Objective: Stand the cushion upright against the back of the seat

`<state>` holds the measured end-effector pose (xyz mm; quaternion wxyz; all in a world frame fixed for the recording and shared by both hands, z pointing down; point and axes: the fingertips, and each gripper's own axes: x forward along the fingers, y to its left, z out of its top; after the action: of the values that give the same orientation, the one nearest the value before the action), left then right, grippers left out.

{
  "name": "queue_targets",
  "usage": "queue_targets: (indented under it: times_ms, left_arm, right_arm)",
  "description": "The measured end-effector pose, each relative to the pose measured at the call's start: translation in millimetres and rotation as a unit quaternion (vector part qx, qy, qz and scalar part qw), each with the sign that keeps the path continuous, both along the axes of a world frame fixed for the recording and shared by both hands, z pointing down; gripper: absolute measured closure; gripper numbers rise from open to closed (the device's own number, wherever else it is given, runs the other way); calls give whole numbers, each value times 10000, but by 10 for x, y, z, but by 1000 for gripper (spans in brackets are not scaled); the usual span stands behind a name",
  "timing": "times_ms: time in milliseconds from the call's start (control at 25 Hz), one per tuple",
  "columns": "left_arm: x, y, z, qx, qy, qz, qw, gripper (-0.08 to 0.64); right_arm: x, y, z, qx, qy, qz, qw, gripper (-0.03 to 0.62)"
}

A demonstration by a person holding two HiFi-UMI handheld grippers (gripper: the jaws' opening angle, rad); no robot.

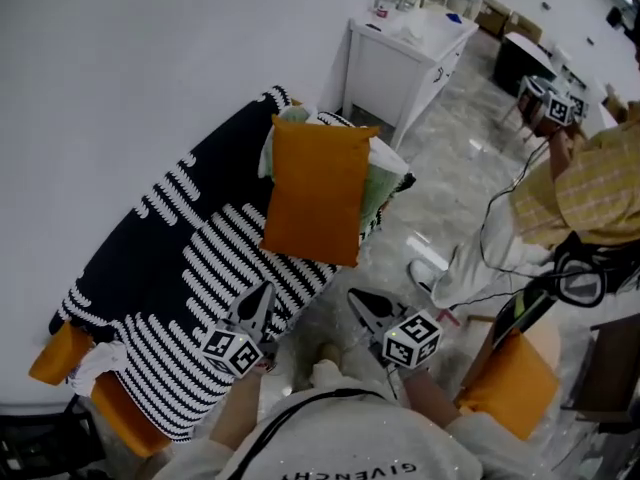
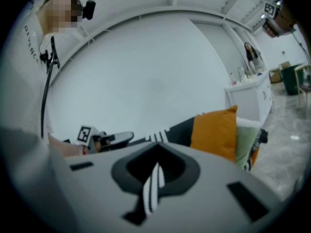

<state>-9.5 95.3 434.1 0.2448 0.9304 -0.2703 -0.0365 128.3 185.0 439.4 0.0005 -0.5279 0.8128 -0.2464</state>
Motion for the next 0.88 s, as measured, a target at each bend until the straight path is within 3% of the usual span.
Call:
queue_targets:
  times_ms: [480,880]
  left_arm:
    - [365,-257,172,-101,-127,-79,9998,536]
    - [633,-834,341,-139,-139,-148,9997,535]
  right_arm:
    - [444,-311,173,-100,-126,96,9998,574]
    - [830,-775,392,-296,-102,371,9988,574]
